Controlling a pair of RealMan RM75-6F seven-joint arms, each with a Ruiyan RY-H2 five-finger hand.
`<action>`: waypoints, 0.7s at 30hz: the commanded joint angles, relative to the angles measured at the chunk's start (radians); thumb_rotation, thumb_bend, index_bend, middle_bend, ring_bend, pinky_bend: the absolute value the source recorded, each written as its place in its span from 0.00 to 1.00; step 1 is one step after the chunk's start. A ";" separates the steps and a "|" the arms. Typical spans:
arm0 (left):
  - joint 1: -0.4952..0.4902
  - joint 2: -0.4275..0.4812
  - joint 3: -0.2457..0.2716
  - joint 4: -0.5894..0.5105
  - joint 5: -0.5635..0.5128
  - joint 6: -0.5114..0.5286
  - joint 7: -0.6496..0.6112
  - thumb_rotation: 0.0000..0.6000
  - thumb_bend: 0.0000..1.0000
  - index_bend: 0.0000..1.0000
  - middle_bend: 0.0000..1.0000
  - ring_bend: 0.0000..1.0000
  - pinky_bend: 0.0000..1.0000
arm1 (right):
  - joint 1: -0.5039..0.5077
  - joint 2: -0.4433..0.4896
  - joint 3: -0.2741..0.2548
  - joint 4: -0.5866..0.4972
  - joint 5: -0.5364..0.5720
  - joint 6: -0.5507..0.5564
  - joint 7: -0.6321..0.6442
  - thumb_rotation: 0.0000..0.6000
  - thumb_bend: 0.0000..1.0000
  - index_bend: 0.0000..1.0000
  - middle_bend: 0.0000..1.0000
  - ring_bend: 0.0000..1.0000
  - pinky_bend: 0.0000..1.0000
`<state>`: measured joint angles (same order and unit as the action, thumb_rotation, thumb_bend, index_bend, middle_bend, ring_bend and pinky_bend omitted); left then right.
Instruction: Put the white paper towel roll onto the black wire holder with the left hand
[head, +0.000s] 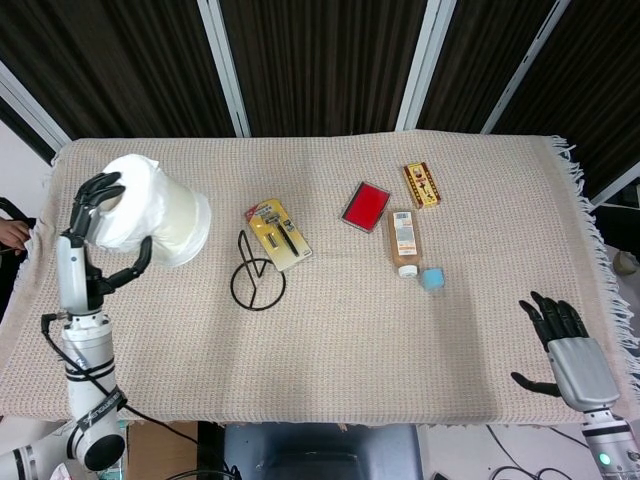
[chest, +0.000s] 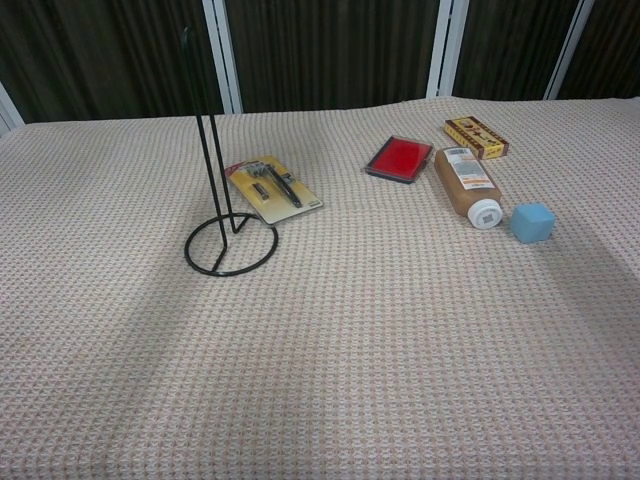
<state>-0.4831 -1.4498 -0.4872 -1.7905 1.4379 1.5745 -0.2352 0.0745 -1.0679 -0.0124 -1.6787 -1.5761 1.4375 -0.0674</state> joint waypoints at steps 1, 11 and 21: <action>-0.046 -0.049 0.001 0.018 -0.006 -0.017 0.053 1.00 0.75 0.73 0.81 0.80 1.00 | -0.001 0.003 0.001 -0.001 0.000 0.002 0.006 1.00 0.15 0.00 0.00 0.00 0.00; -0.123 -0.171 0.057 0.095 0.050 -0.023 0.168 1.00 0.74 0.73 0.81 0.80 1.00 | 0.000 0.010 0.000 -0.002 -0.001 -0.001 0.021 1.00 0.15 0.00 0.00 0.00 0.00; -0.170 -0.216 0.055 0.187 0.047 -0.041 0.205 1.00 0.74 0.73 0.81 0.80 1.00 | -0.005 0.022 0.002 -0.001 -0.007 0.014 0.045 1.00 0.15 0.00 0.00 0.00 0.00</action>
<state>-0.6511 -1.6634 -0.4314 -1.6066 1.4878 1.5346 -0.0306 0.0697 -1.0458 -0.0101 -1.6803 -1.5826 1.4507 -0.0222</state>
